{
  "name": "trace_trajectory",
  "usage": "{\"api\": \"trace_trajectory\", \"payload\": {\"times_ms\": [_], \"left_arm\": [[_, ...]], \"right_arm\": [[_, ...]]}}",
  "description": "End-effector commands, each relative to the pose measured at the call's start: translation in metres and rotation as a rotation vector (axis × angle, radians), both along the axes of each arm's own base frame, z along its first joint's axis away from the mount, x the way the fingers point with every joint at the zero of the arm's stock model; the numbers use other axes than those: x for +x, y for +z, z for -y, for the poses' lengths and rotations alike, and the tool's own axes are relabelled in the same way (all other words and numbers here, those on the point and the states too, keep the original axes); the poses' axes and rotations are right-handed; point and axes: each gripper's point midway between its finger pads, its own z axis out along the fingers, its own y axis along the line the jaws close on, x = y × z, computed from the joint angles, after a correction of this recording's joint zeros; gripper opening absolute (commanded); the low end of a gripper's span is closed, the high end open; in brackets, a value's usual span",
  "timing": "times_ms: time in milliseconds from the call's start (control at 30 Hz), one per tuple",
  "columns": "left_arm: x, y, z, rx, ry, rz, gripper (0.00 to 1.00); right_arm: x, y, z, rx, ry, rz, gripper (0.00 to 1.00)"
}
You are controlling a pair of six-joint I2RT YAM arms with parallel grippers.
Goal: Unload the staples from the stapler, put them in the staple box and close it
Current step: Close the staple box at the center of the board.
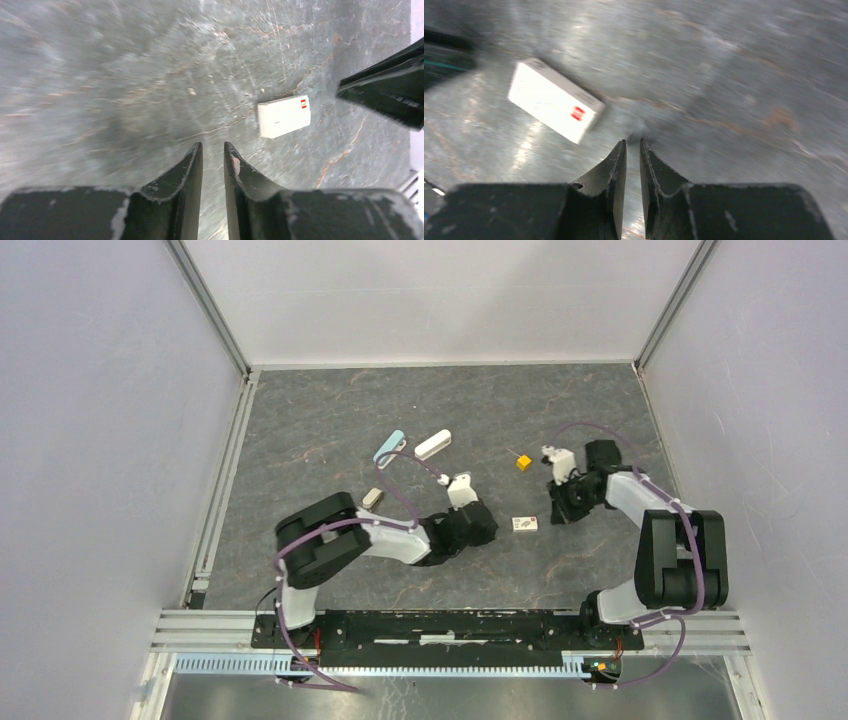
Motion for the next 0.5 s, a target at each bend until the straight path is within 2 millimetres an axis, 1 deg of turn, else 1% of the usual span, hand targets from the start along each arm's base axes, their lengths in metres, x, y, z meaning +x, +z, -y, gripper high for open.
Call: {"api": "trace_trajectory", "payload": {"times_ms": [0,33,67,133,167,233,267,300,333,367,400,467], "left_arm": [[0.016,0.056,-0.046,0.098,-0.057,0.170,0.33],[0.016,0.072,-0.054,0.103,-0.080,0.197,0.36],[0.017,0.082,-0.063,0.129,-0.104,0.226,0.40],[0.018,0.116,-0.085,0.153,-0.125,0.300,0.52],[0.018,0.129,-0.097,0.178,-0.137,0.335,0.60],[0.019,0.165,-0.123,0.175,-0.128,0.402,0.75],[0.018,0.181,-0.132,0.161,-0.126,0.428,0.84],[0.015,0.195,-0.147,0.157,-0.117,0.441,0.90],[0.012,0.207,-0.159,0.147,-0.112,0.453,0.97],[0.010,0.222,-0.171,0.132,-0.101,0.472,1.00],[0.007,0.230,-0.182,0.131,-0.092,0.480,1.00],[-0.004,0.253,-0.204,0.111,-0.079,0.511,1.00]], "right_arm": [[0.034,0.049,0.027,-0.017,0.026,0.256,0.26],[0.037,0.060,0.028,-0.026,0.042,0.302,0.29],[0.040,0.074,0.027,-0.027,0.061,0.356,0.32],[0.046,0.106,0.026,-0.034,0.095,0.473,0.41],[0.049,0.126,0.025,-0.036,0.098,0.541,0.47],[0.055,0.165,0.025,-0.039,0.100,0.672,0.58],[0.056,0.185,0.025,-0.042,0.099,0.733,0.67],[0.057,0.202,0.024,-0.042,0.099,0.786,0.75],[0.056,0.219,0.023,-0.043,0.100,0.838,0.86],[0.055,0.233,0.021,-0.038,0.107,0.883,0.97],[0.053,0.246,0.018,-0.029,0.114,0.924,0.98],[0.047,0.265,0.011,0.000,0.123,0.976,0.98]]}}
